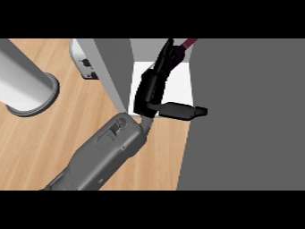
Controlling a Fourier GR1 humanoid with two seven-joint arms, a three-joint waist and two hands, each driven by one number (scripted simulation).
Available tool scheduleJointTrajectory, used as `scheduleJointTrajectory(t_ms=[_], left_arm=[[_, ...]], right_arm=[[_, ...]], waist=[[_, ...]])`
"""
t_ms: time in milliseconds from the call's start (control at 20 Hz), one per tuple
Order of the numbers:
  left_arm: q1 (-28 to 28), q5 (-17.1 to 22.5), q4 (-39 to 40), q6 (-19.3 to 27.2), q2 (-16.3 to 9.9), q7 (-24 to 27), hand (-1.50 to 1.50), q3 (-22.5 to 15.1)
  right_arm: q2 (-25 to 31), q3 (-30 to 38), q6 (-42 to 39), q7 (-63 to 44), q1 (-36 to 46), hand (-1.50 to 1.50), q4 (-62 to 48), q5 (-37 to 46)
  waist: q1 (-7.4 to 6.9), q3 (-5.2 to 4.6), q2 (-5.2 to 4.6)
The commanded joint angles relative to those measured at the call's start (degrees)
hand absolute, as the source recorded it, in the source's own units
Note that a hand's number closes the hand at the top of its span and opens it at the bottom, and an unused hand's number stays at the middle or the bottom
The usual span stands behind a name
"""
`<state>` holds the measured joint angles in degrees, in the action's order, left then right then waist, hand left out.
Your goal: Pick up the wine, place it into the cabinet and close the cabinet
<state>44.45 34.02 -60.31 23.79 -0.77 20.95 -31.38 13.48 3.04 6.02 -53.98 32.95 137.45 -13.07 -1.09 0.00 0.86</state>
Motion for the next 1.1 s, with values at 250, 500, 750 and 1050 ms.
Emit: scheduleJointTrajectory(t_ms=[250, 500, 750, 1050], left_arm=[[-15.0, -2.6, -24.5, 15.5, 0.7, -3.1, -1.5, -11.4], [-23.8, -4.6, -32.3, 18.5, -0.9, -2.7, -1.5, -14.6], [-32.6, -8.1, -44.6, 21.1, -3.4, -4.1, 1.5, -22.3], [-41.9, -4.0, -55.7, 10.0, -17.1, -3.3, 1.5, -18.2]], right_arm=[[0.4, -2.5, 2.2, -2.4, 0.3, -1.5, 5.3, 2.6], [2.5, 0.7, 2.8, -6.7, 2.6, -1.5, 7.1, -1.5], [-0.3, -4.7, 1.8, 0.9, -1.7, -1.5, 2.4, 4.5], [1.9, -1.9, 2.6, -3.5, 3.7, -1.5, 1.8, 0.7]], waist=[[0.5, -0.04, -0.17], [1.04, -0.04, -0.38], [0.48, 0.0, -0.56], [0.63, -0.06, -0.65]])
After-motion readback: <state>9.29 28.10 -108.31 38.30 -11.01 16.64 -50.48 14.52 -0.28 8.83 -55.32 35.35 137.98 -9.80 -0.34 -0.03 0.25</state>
